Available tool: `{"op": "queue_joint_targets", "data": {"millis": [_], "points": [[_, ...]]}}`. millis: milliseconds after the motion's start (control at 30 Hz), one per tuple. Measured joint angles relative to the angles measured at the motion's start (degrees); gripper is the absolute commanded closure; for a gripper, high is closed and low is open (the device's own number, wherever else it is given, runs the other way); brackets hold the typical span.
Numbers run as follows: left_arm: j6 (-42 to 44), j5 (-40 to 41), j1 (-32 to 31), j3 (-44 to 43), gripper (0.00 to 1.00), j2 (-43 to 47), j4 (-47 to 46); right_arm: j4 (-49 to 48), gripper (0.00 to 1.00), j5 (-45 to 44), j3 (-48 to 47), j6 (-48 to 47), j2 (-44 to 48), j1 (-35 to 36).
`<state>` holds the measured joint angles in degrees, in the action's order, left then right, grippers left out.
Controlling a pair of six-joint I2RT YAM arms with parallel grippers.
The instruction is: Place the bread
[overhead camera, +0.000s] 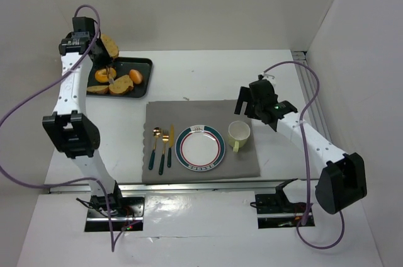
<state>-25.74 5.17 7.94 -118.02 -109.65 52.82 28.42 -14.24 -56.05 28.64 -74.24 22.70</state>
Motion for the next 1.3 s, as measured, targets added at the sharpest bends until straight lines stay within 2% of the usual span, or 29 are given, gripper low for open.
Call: {"op": "queue_joint_targets", "data": {"millis": [133,200,467,600,800,1033,1067,1100,1233,1300], "points": [[0.61,-1.64,-2.40,7.91,1.00,9.55,-1.07,-0.31,0.00,0.02,0.50,0.07,3.02,0.15],[1.97,-3.34,-5.53,14.34,1.00,14.73,-2.80,-0.44,0.00,-0.09,0.50,0.07,3.69,0.20],[6.54,-15.89,-28.33,40.22,1.00,29.88,-6.40,-0.52,0.00,-0.33,0.63,0.07,4.35,0.20],[6.67,-20.48,-34.99,48.92,1.00,34.53,-6.54,-0.55,0.00,-0.46,0.63,0.07,5.14,0.20],[5.79,-25.86,-39.98,56.04,1.00,38.62,-7.13,-0.55,0.00,-0.46,0.63,0.07,6.14,0.20],[4.94,-30.82,-43.63,58.14,1.00,38.51,-8.35,-0.55,0.00,-0.31,0.63,0.44,6.14,0.20],[4.72,-30.86,-44.13,58.14,0.93,38.03,-8.31,-0.55,0.00,-0.31,0.63,0.46,6.14,0.20],[4.55,-30.53,-44.68,58.14,0.78,37.44,-8.28,-0.52,0.00,-0.31,0.63,0.46,6.14,0.20],[4.39,-28.57,-46.05,58.10,0.41,35.17,-7.41,-0.55,0.00,-0.28,0.63,0.48,6.16,0.20],[4.50,-27.58,-46.10,57.53,0.36,35.01,-6.27,-0.55,0.00,-0.28,0.63,0.48,6.23,0.20]]}}
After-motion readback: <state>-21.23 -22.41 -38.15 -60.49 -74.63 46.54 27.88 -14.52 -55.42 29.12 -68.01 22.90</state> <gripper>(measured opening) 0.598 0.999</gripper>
